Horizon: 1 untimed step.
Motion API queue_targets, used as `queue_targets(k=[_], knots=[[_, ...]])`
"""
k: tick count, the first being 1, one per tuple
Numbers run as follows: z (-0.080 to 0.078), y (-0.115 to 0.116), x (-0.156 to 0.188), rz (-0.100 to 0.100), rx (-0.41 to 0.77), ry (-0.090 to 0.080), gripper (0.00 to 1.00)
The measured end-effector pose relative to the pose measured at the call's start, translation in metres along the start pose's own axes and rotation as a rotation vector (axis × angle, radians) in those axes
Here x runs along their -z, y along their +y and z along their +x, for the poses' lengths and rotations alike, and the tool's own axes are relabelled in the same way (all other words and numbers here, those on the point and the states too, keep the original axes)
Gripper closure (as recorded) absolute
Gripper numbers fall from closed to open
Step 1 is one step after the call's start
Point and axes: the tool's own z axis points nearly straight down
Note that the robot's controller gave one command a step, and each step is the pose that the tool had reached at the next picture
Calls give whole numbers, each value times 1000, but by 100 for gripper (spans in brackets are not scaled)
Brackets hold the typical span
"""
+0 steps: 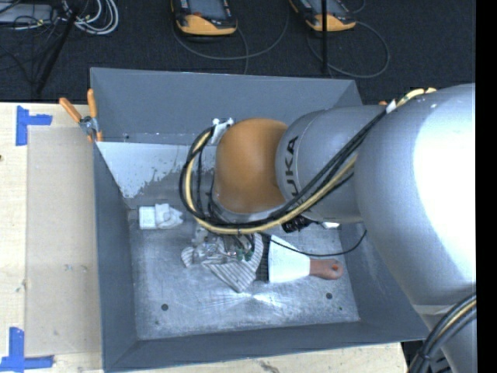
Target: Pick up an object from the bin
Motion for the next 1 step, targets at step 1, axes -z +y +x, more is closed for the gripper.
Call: queue_targets(k=[1], knots=[[5,2,131,3,75,-7,100]])
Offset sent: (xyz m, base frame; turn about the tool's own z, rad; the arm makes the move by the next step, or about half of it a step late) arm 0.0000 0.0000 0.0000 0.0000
